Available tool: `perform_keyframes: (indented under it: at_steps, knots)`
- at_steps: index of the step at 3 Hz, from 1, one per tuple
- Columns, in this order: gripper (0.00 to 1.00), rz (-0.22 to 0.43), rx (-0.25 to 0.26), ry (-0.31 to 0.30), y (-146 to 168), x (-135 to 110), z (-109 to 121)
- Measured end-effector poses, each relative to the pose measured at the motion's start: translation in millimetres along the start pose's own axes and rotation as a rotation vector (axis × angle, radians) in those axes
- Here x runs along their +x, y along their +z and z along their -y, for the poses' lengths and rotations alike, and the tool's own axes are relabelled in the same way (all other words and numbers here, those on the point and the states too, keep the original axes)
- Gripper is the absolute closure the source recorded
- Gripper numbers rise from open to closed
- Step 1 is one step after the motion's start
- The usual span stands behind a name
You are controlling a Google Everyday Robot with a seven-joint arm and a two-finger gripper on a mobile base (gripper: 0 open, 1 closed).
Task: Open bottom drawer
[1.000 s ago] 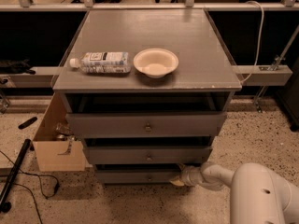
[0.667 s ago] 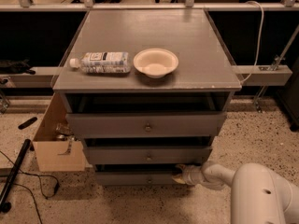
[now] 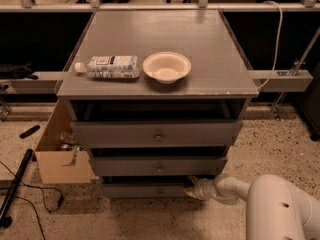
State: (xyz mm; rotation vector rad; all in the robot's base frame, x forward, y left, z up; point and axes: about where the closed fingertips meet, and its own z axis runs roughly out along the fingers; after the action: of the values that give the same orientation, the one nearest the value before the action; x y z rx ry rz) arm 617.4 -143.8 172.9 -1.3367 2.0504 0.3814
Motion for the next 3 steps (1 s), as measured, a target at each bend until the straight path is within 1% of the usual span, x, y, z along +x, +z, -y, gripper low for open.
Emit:
perform_keyframes:
  at_steps: [1, 3]
  knots:
    - [1.00, -0.007, -0.024, 0.000, -12.5, 9.7, -10.2]
    - [1.00, -0.008, -0.029, 0.006, -21.1, 11.8, -16.4]
